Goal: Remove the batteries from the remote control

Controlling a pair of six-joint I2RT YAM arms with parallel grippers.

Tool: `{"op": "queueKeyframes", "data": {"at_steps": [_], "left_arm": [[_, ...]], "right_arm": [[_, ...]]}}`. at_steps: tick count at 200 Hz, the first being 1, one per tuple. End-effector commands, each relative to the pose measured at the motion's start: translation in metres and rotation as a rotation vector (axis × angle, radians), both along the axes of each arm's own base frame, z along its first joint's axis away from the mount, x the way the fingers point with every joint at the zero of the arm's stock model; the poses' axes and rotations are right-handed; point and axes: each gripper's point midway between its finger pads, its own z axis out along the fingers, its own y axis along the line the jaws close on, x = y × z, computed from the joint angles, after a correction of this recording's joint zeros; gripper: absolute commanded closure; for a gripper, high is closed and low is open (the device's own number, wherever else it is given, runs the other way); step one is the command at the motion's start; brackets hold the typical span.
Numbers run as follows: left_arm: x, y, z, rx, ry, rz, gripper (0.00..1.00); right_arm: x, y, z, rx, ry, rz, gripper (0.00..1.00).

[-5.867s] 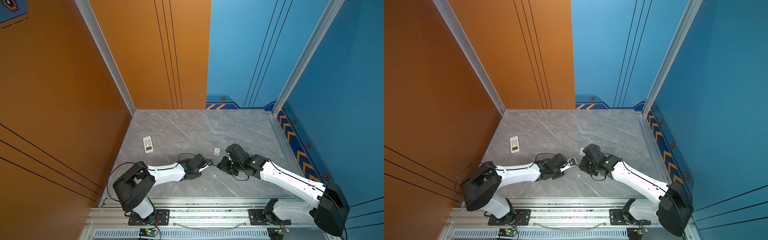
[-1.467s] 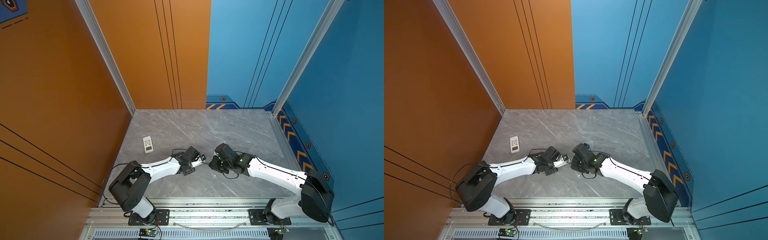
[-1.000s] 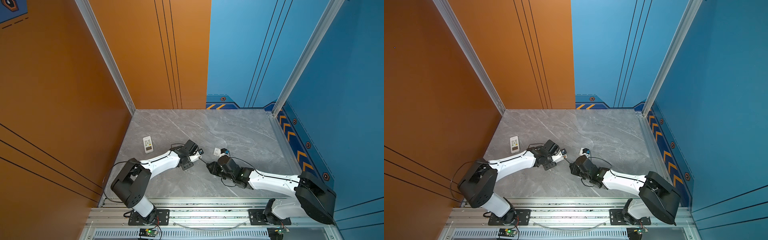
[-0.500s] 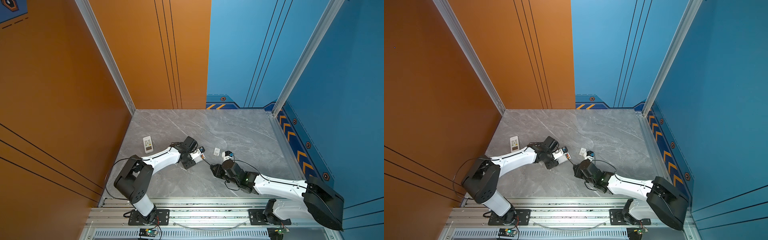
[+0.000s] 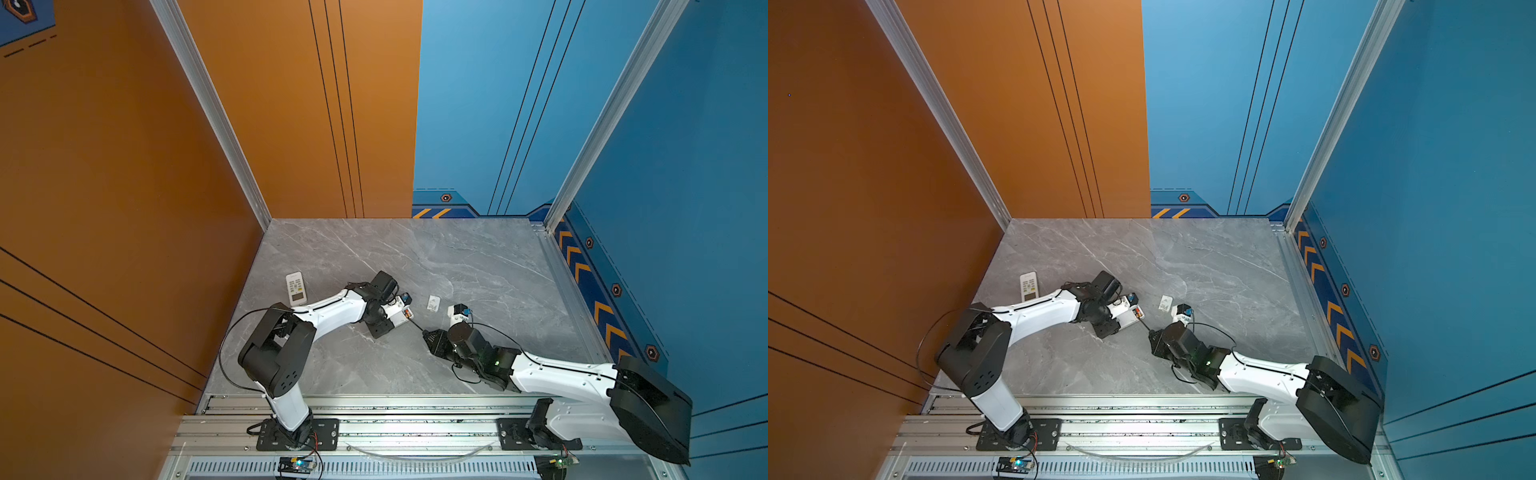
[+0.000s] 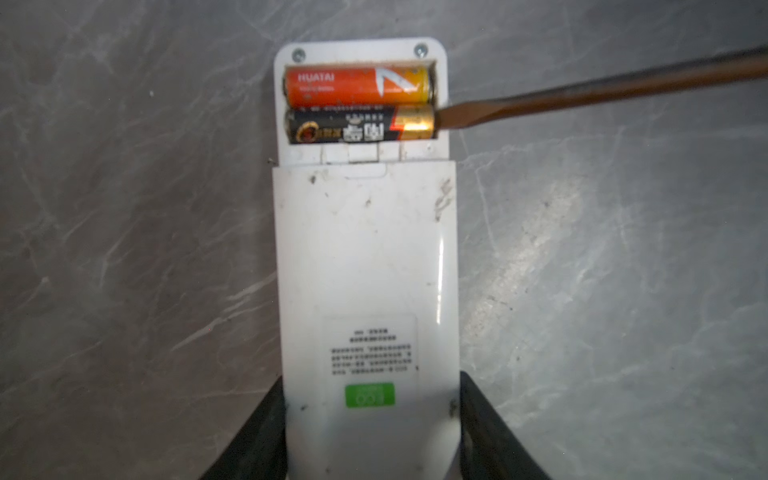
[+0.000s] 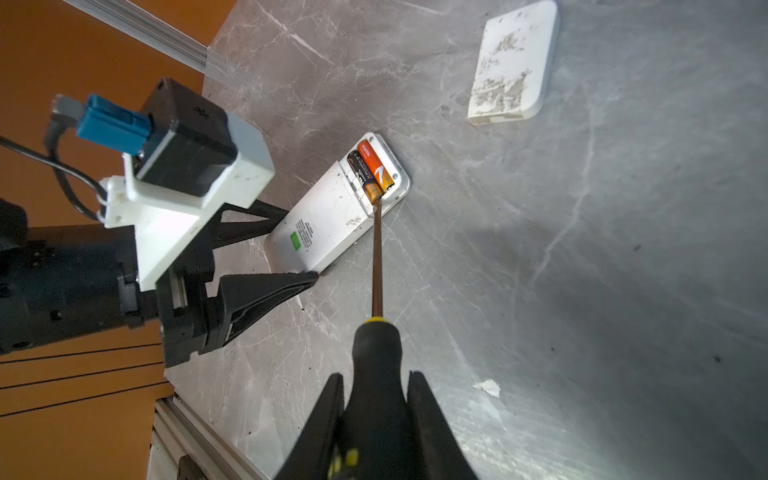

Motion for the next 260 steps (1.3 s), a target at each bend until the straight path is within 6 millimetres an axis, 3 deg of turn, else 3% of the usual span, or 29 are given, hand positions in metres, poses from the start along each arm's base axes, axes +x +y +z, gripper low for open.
{"op": "queueKeyframes", "data": {"at_steps": [1, 121, 193, 260], "left_arm": [[-0.071, -0.038, -0.005, -0.136, 0.263, -0.216, 1.00], [-0.072, -0.038, -0.009, -0.114, 0.269, -0.216, 1.00], [-0.072, -0.037, -0.012, -0.095, 0.267, -0.213, 1.00], [-0.071, -0.036, -0.013, -0.090, 0.268, -0.207, 1.00]], "right_arm": [[0.018, 0.016, 0.050, 0.163, -0.126, -0.025, 1.00], [0.032, -0.006, 0.074, 0.220, -0.199, -0.115, 1.00], [0.035, -0.004, 0.092, 0.251, -0.228, -0.110, 1.00], [0.033, -0.010, 0.091, 0.244, -0.227, -0.120, 1.00]]}}
